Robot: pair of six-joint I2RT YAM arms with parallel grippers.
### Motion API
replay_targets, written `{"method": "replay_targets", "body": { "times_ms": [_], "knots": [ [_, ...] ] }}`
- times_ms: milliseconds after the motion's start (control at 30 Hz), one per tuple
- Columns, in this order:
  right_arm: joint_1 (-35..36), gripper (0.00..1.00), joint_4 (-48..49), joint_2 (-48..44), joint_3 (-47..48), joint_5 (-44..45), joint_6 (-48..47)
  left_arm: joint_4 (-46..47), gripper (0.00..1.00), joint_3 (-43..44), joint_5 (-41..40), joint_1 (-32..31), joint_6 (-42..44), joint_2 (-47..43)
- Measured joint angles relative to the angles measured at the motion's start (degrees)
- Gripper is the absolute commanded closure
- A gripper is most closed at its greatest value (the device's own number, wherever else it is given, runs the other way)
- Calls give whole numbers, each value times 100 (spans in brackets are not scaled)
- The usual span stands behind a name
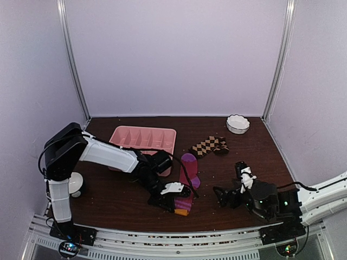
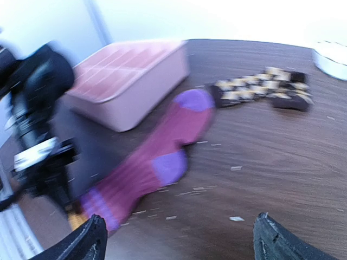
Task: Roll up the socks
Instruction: Roll the sock at the center of the board.
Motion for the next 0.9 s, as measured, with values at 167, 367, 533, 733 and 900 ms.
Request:
{"method": "replay_targets", "body": {
  "times_ms": [167, 367, 533, 733, 900],
  "knots": [
    [1211, 25, -289, 1134, 828, 173, -407, -404, 96, 483, 518, 4, -129, 433],
    [1906, 44, -254, 2260, 1408, 107, -1123, -769, 96, 822, 813, 7, -201, 706],
    [1971, 47, 57, 2787, 1486, -92, -1779, -1010, 96, 857, 881, 4, -164, 734],
    [1947, 50, 422, 2894, 1456, -420, -2559, -1311, 96, 997, 1137, 15, -160, 918],
    [1740, 58, 638, 3322, 1458, -922, -2992, -1445, 96, 1005, 1224, 35, -98, 955]
  ]
}}
